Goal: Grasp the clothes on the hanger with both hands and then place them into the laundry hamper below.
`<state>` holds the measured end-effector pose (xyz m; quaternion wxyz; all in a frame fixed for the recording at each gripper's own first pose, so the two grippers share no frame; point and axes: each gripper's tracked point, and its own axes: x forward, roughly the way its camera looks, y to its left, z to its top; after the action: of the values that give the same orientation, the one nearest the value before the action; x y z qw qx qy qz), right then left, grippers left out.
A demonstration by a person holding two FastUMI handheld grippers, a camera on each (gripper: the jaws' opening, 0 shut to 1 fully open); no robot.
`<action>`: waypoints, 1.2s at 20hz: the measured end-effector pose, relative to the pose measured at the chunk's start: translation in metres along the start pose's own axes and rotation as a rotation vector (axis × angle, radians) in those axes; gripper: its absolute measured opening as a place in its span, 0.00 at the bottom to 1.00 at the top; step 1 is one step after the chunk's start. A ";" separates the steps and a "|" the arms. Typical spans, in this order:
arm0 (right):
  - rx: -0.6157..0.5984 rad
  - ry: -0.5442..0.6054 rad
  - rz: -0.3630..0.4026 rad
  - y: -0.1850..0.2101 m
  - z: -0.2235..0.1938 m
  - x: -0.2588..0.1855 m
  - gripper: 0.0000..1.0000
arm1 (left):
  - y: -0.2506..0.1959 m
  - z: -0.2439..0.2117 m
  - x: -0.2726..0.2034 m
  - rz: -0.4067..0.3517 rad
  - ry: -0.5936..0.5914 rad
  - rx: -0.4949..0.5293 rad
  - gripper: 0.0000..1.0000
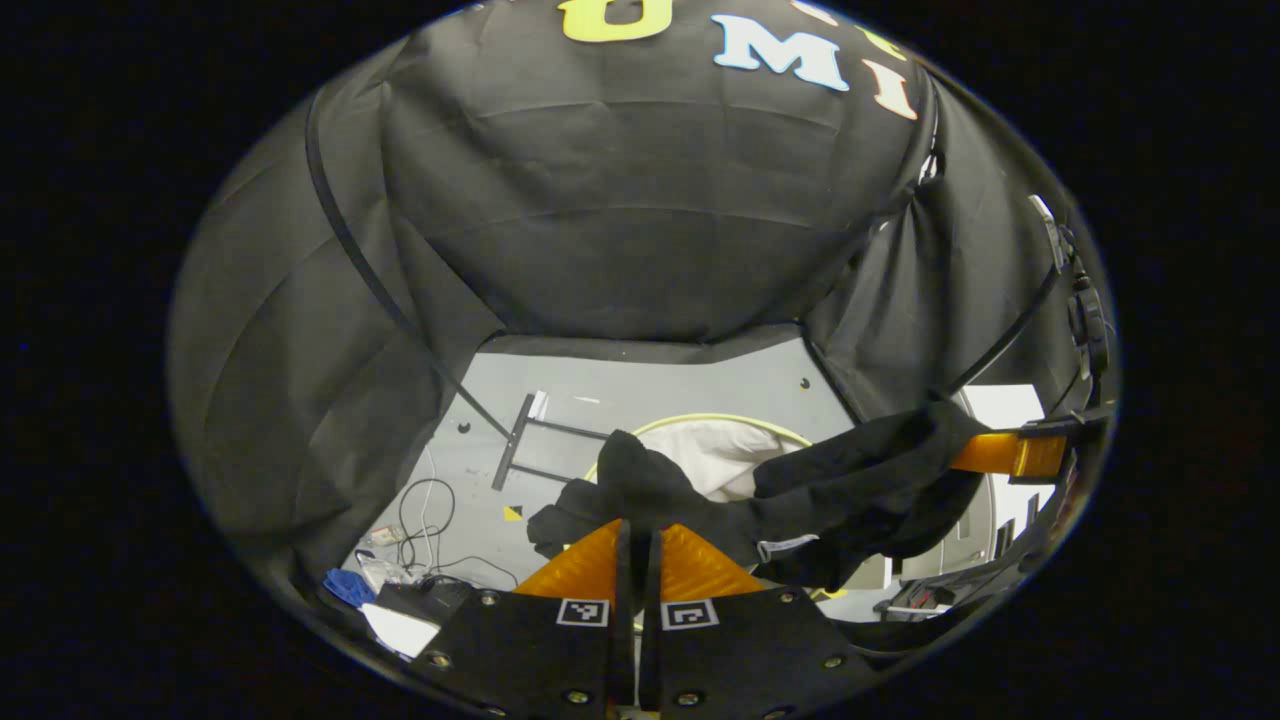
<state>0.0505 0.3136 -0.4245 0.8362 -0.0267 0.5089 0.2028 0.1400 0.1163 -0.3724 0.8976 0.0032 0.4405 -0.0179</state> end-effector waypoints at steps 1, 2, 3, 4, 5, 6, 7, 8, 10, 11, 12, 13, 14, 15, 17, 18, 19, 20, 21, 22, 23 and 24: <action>-0.005 -0.004 0.002 0.000 0.002 -0.001 0.22 | -0.004 -0.002 0.000 -0.013 0.007 -0.008 0.00; -0.012 -0.008 0.005 0.000 0.000 -0.002 0.12 | -0.007 -0.003 0.002 -0.034 0.008 -0.015 0.18; -0.017 -0.006 0.019 0.005 -0.003 -0.002 0.31 | -0.010 -0.004 0.004 -0.052 0.002 -0.021 0.37; -0.025 -0.002 0.023 0.005 -0.006 -0.005 0.54 | -0.010 -0.004 0.001 -0.056 -0.006 -0.021 0.55; -0.034 -0.006 0.024 0.003 -0.008 -0.011 0.77 | -0.005 -0.001 -0.001 -0.039 -0.014 -0.018 0.73; -0.048 -0.017 0.013 0.002 -0.008 -0.013 1.00 | 0.000 -0.001 -0.003 -0.021 -0.022 -0.015 0.91; -0.065 -0.031 0.005 0.001 -0.007 -0.018 0.93 | 0.003 -0.001 -0.007 -0.008 -0.030 -0.015 0.91; -0.081 -0.040 -0.006 0.000 -0.008 -0.023 0.94 | 0.001 -0.004 -0.016 -0.003 -0.039 -0.015 0.92; -0.098 -0.059 -0.021 -0.003 -0.014 -0.037 0.93 | 0.007 -0.013 -0.040 0.010 -0.059 -0.005 0.94; -0.098 -0.066 -0.028 -0.005 -0.016 -0.044 0.93 | 0.010 -0.018 -0.054 0.018 -0.069 0.003 0.91; -0.094 -0.072 -0.033 -0.006 -0.017 -0.052 0.99 | 0.012 -0.023 -0.070 0.022 -0.082 0.011 0.91; -0.089 -0.083 -0.037 -0.007 -0.018 -0.059 0.98 | 0.014 -0.024 -0.084 0.026 -0.103 0.020 0.94; -0.084 -0.099 -0.045 -0.009 -0.017 -0.069 0.98 | 0.014 -0.022 -0.099 0.031 -0.131 0.031 0.92; -0.081 -0.122 -0.055 -0.010 -0.014 -0.079 0.98 | 0.015 -0.017 -0.116 0.037 -0.163 0.048 0.91; -0.076 -0.176 -0.076 -0.014 -0.009 -0.102 0.99 | 0.017 -0.006 -0.150 0.048 -0.232 0.090 0.91; -0.073 -0.208 -0.087 -0.015 -0.007 -0.114 0.98 | 0.016 0.000 -0.166 0.051 -0.270 0.108 0.91; -0.067 -0.245 -0.099 -0.018 -0.003 -0.127 0.98 | 0.013 0.010 -0.183 0.051 -0.310 0.122 0.94; -0.060 -0.286 -0.112 -0.021 0.004 -0.141 0.98 | 0.011 0.020 -0.199 0.051 -0.350 0.136 0.93; -0.054 -0.328 -0.124 -0.023 0.010 -0.155 0.98 | 0.009 0.033 -0.216 0.059 -0.390 0.147 0.94; -0.046 -0.370 -0.135 -0.025 0.018 -0.171 0.99 | 0.004 0.044 -0.234 0.066 -0.432 0.155 0.91; -0.039 -0.418 -0.139 -0.026 0.028 -0.188 0.99 | -0.003 0.061 -0.251 0.070 -0.477 0.160 0.93; -0.033 -0.469 -0.139 -0.026 0.037 -0.205 0.99 | -0.010 0.074 -0.267 0.075 -0.524 0.164 0.91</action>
<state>0.0092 0.2348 -0.2345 0.9428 -0.0274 0.2943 0.1539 0.0352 0.1124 -0.1159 0.9777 0.0876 0.1899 -0.0204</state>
